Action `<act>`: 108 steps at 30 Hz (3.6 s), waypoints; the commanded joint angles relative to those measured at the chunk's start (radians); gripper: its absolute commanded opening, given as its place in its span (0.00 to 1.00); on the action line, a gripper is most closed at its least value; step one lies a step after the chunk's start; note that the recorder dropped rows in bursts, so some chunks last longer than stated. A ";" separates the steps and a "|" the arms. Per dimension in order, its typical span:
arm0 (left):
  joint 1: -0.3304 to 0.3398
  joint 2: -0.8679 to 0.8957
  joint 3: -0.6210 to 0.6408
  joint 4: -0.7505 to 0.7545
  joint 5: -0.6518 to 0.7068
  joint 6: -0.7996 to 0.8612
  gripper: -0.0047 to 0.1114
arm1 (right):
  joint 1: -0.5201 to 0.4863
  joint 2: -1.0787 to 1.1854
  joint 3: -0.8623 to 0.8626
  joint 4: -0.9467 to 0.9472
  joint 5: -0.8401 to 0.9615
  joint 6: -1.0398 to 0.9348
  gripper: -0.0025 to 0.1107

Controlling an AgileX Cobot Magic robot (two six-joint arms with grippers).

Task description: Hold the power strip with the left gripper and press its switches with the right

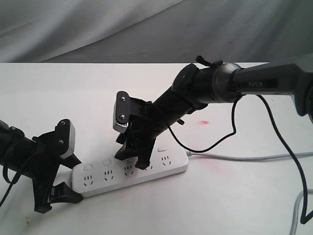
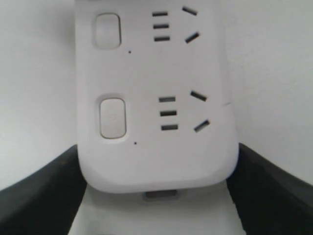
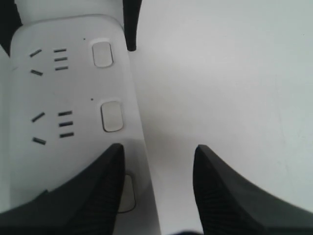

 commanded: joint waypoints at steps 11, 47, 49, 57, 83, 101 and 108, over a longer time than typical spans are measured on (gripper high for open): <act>-0.004 -0.001 -0.005 -0.006 0.004 0.003 0.50 | -0.031 0.042 0.080 -0.082 -0.049 -0.018 0.40; -0.004 -0.001 -0.005 -0.006 0.004 0.003 0.50 | -0.085 -0.107 0.087 0.003 -0.052 -0.039 0.40; -0.004 -0.001 -0.005 -0.006 0.004 0.003 0.50 | -0.088 -0.104 0.099 0.000 -0.052 -0.039 0.40; -0.004 -0.001 -0.005 -0.006 0.004 0.003 0.50 | -0.090 -0.098 0.126 -0.002 -0.074 -0.054 0.40; -0.004 -0.001 -0.005 -0.006 0.004 0.003 0.50 | -0.086 -0.045 0.126 -0.033 -0.030 -0.039 0.40; -0.004 -0.001 -0.005 -0.006 0.004 0.003 0.50 | -0.128 0.019 0.126 -0.083 -0.022 -0.026 0.40; -0.004 -0.001 -0.005 -0.006 0.004 0.003 0.50 | -0.128 0.017 0.126 -0.063 -0.022 -0.026 0.40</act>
